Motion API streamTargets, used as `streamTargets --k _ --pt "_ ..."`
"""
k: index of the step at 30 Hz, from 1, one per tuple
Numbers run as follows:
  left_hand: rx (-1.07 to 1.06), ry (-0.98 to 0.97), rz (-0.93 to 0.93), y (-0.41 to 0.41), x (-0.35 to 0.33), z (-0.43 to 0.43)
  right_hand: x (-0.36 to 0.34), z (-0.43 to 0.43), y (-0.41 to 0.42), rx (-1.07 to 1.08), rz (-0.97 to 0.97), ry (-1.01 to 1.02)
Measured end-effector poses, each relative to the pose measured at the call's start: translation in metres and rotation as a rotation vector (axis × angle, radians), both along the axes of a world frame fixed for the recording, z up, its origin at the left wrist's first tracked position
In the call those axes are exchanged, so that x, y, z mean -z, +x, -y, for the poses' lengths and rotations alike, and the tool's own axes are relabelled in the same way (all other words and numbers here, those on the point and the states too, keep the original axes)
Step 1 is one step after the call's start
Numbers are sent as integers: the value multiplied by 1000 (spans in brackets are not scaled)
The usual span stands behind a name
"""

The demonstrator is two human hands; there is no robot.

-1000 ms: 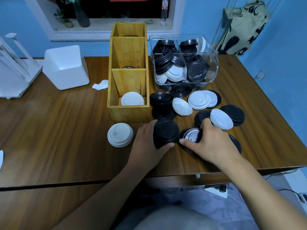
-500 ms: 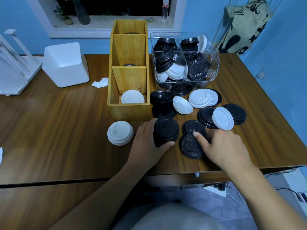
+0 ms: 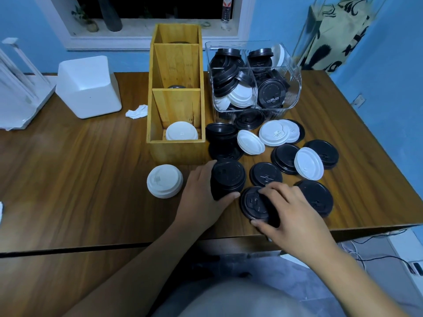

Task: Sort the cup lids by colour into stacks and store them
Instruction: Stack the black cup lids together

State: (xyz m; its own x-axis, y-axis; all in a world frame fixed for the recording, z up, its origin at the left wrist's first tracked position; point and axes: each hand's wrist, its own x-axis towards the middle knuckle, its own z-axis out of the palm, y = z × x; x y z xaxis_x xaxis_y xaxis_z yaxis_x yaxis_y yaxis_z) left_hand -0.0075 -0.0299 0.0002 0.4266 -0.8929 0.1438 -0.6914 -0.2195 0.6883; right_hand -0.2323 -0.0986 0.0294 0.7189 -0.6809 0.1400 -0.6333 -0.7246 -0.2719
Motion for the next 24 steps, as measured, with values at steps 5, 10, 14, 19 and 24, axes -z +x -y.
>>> streamTargets --k 5,10,14,19,24 --pt "-4 3 -2 0 -1 0 -7 8 0 -7 177 53" --pt "-12 5 -1 0 -1 0 -36 22 6 -16 349 107" --pt "-18 -2 -15 -1 -1 1 -47 33 45 -72 327 196" --pt "3 -8 -50 0 -2 -1 -38 40 82 -128 107 219" --pt "-5 -22 -47 -1 -2 0 -36 43 89 -106 130 280"
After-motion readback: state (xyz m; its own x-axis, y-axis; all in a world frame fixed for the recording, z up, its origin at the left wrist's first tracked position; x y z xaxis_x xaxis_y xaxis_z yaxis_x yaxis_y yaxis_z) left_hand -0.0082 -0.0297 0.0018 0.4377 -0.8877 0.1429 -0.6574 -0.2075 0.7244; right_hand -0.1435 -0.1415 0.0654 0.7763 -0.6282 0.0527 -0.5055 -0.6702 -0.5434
